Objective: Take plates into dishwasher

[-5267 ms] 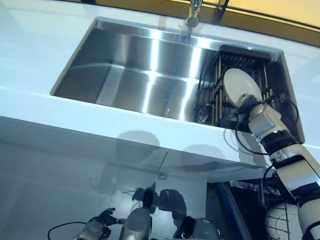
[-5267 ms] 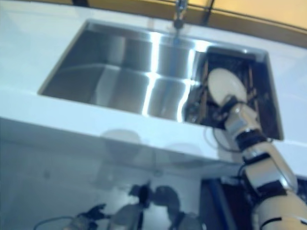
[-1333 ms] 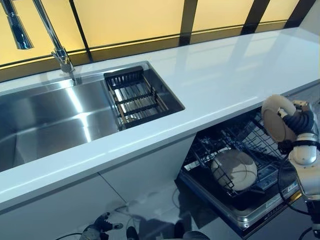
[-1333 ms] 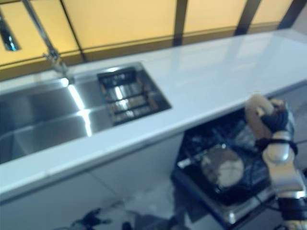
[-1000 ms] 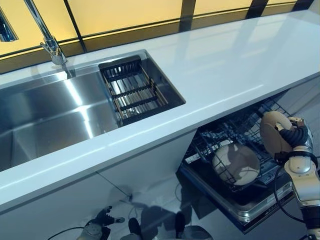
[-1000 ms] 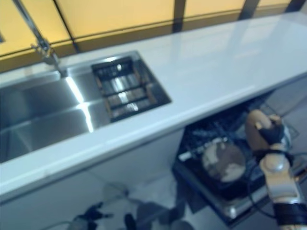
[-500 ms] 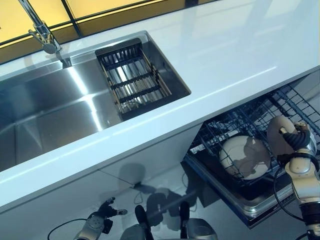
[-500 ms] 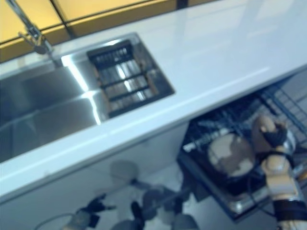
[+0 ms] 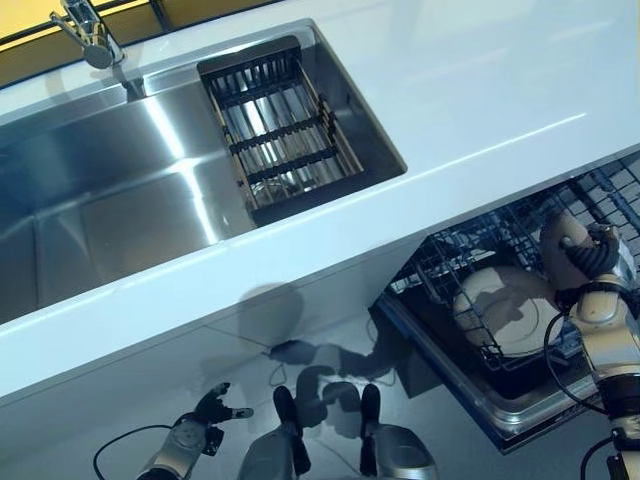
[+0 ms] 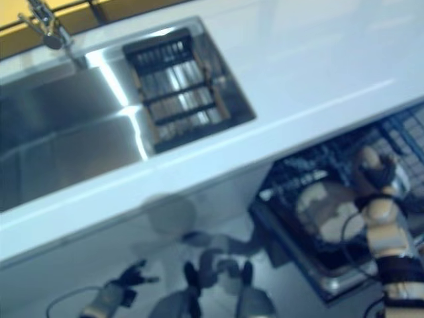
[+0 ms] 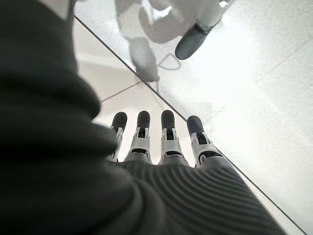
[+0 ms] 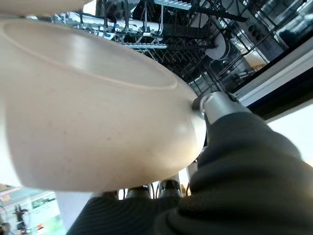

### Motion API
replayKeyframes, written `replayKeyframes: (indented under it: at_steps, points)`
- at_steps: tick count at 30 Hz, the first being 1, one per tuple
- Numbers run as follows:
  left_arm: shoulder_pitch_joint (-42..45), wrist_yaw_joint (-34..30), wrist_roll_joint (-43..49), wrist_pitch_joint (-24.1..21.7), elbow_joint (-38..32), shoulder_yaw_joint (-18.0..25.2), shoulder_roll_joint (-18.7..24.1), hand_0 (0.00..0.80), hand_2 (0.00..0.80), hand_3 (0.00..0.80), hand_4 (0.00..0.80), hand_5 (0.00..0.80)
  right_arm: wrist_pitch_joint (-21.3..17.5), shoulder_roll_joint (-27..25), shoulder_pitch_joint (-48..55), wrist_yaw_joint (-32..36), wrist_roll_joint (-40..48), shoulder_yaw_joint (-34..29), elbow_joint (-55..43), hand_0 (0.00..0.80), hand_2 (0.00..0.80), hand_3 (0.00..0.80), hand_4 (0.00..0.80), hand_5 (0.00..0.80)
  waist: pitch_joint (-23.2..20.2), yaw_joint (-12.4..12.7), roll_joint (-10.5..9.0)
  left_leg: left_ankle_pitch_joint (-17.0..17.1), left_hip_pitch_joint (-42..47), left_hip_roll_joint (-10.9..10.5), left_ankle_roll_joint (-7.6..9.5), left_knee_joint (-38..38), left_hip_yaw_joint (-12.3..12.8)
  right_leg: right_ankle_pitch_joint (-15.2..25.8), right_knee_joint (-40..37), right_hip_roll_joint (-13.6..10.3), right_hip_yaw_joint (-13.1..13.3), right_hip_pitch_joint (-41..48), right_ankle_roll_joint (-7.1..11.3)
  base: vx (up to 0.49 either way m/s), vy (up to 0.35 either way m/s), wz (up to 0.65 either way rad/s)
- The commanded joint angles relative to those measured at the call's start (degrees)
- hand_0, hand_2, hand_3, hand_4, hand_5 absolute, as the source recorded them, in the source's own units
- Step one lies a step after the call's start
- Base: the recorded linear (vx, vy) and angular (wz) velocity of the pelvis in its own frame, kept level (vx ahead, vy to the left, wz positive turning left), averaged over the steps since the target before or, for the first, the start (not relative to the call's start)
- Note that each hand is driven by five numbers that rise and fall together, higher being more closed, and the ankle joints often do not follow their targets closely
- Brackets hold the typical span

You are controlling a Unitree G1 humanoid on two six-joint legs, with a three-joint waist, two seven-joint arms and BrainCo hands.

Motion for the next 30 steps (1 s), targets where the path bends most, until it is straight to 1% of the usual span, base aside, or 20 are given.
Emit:
replayKeyframes:
  at_steps: [1,7,13,15,23,30]
  points:
    - [-0.92,-0.06,-2.29,-1.17,-0.04,-3.10,1.91,0.000,0.000,0.000,0.000,0.000,-0.75,-7.04,-6.36,-0.64,-3.20,2.31,1.18,0.800,0.800,0.800,0.800,0.800,-1.34,1.70,-0.37,-0.36,-4.34,-0.35,-2.02,2.22,-1.67,-7.78,9.12,3.15,-1.27,-2.71,-1.23,-0.001,-0.015,0.04]
    - [-0.75,-0.07,-3.01,-1.20,-0.80,-3.31,2.65,0.000,0.000,0.000,0.000,0.000,-0.67,-8.79,-8.25,-0.45,-3.19,3.31,4.20,0.800,0.800,0.800,0.800,0.800,-0.40,2.44,-0.04,-0.24,-5.26,-0.49,-2.07,2.53,-2.18,-8.03,9.67,3.07,-1.60,-3.29,-1.33,0.001,-0.008,0.01]
    - [-1.21,-0.08,-3.73,-1.58,-1.15,-3.70,3.15,0.000,0.000,0.000,0.000,0.000,0.59,-9.05,-9.83,0.74,-3.52,5.12,6.65,0.800,0.800,0.800,0.800,0.800,0.74,2.96,0.39,-0.03,-6.21,-0.55,-2.16,2.85,-2.52,-8.29,10.42,2.83,-2.06,-4.12,-1.51,-0.001,-0.011,0.09]
    - [-1.17,-0.07,-3.67,-1.72,-1.22,-3.72,3.15,0.000,0.000,0.000,0.000,0.000,0.40,-9.01,-10.02,0.77,-3.28,5.35,7.45,0.800,0.800,0.800,0.800,0.800,0.88,3.08,0.45,-0.03,-6.37,-0.54,-2.19,2.95,-2.58,-8.33,10.53,2.76,-2.21,-4.22,-1.53,0.001,-0.003,0.03]
    - [-1.39,-0.31,-4.19,-1.98,-2.27,-3.70,3.97,0.000,0.000,0.000,0.000,0.000,1.91,-8.04,-11.13,3.74,-3.88,7.81,11.06,0.800,0.800,0.800,0.800,0.800,2.29,3.71,1.12,0.29,-7.12,-0.79,-2.30,2.92,-2.86,-8.24,10.85,2.46,-2.71,-5.02,-1.60,0.000,0.000,0.00]
    - [-1.61,-0.46,-4.74,-2.23,-2.97,-3.80,4.35,0.000,0.000,0.000,0.000,0.000,2.12,-7.10,-11.40,5.11,-3.78,9.39,14.56,0.800,0.800,0.800,0.800,0.800,3.09,3.93,1.62,0.67,-7.58,-1.10,-2.37,2.62,-3.10,-7.68,10.21,2.51,-2.52,-5.33,-1.58,0.000,0.000,0.00]
